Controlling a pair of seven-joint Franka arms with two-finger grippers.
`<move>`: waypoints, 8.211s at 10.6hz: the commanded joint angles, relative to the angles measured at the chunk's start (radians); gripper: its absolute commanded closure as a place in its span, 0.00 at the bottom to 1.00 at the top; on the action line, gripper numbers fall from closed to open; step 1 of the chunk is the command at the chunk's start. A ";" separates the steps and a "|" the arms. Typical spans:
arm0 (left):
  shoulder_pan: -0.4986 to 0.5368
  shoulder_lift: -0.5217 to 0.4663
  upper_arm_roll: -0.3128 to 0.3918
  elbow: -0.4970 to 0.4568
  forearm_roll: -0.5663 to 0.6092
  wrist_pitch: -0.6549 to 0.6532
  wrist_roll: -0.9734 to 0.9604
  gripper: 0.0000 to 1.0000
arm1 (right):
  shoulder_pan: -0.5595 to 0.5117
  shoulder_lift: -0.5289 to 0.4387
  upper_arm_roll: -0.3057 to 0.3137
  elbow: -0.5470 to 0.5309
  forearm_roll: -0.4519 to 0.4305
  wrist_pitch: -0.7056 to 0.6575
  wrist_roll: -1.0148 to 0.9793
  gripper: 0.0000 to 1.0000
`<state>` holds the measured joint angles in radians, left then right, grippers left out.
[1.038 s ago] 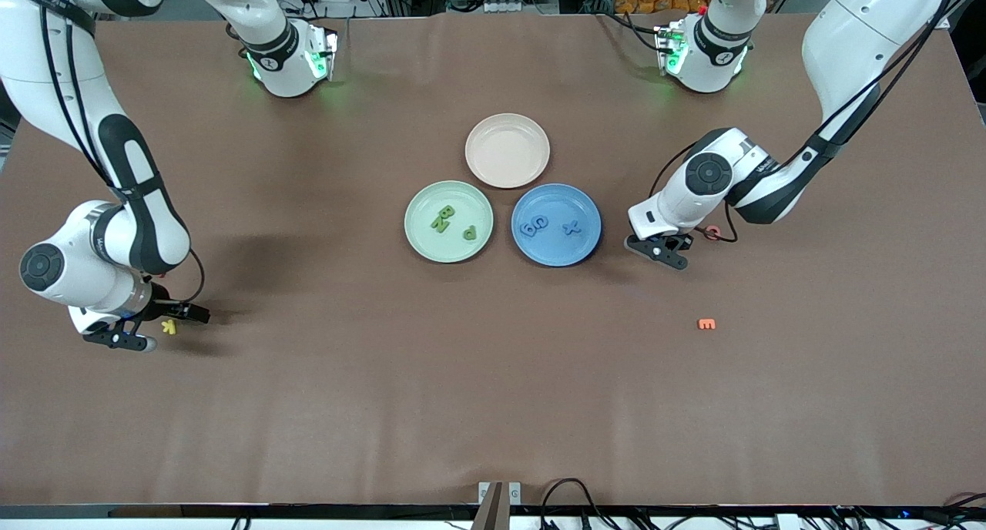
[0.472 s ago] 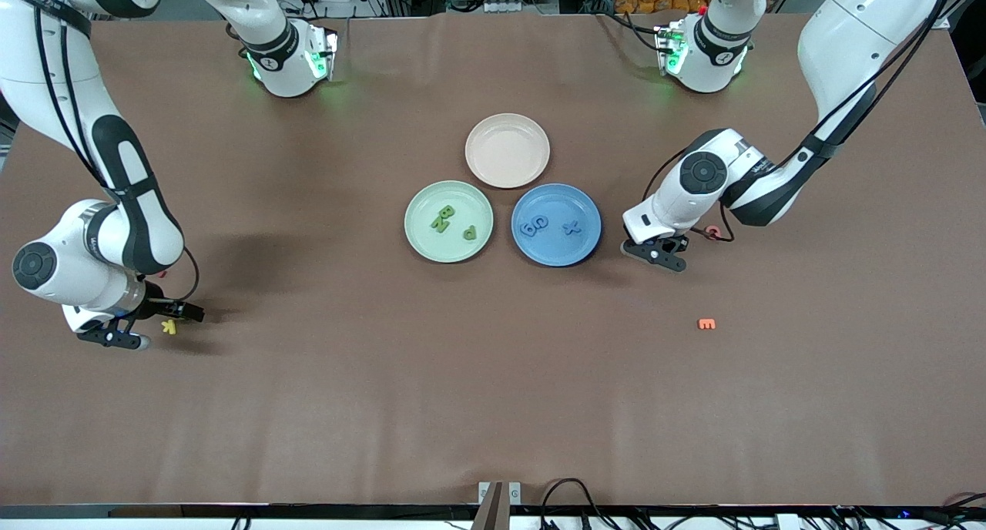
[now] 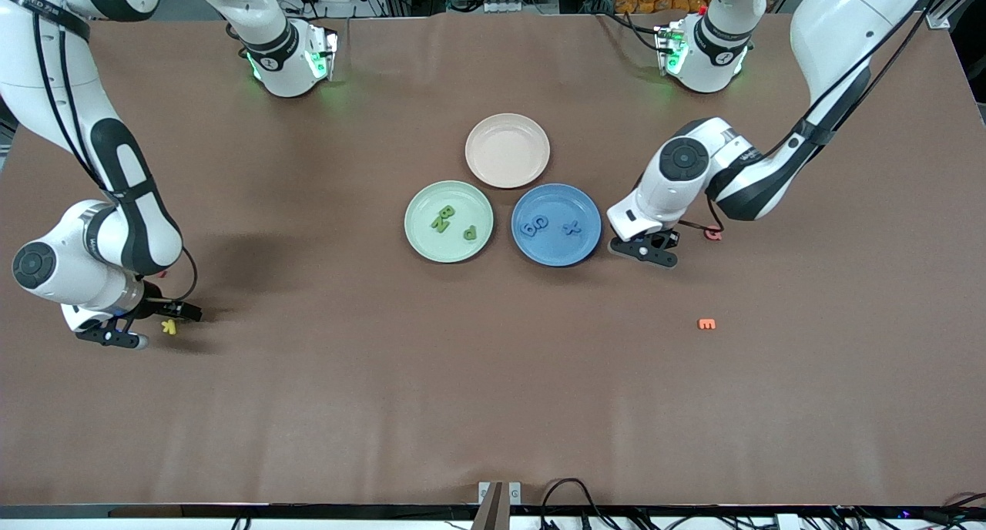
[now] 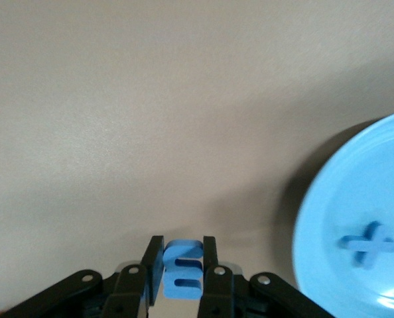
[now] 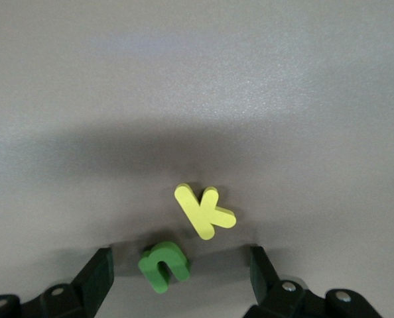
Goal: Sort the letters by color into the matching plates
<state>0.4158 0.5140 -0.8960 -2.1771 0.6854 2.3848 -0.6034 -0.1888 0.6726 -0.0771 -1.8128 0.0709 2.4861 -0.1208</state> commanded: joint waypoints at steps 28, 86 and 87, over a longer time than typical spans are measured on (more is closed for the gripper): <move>-0.361 0.057 0.114 0.533 -0.144 -0.306 -0.421 0.00 | -0.075 -0.027 0.046 -0.048 -0.019 0.045 -0.154 0.78; -0.445 -0.558 0.801 0.524 -0.647 -0.657 0.536 0.00 | 0.272 -0.352 -0.165 0.075 -0.025 -0.445 -0.079 0.00; -0.436 -0.571 0.801 0.520 -0.683 -0.665 0.539 0.00 | 0.270 -0.396 -0.168 0.075 -0.026 -0.508 -0.077 0.00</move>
<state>-0.0289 -0.0404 -0.0944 -1.6497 0.0519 1.7203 -0.0666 0.0897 0.3971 -0.2424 -1.7122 0.0576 2.0939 -0.1891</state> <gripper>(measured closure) 0.000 0.000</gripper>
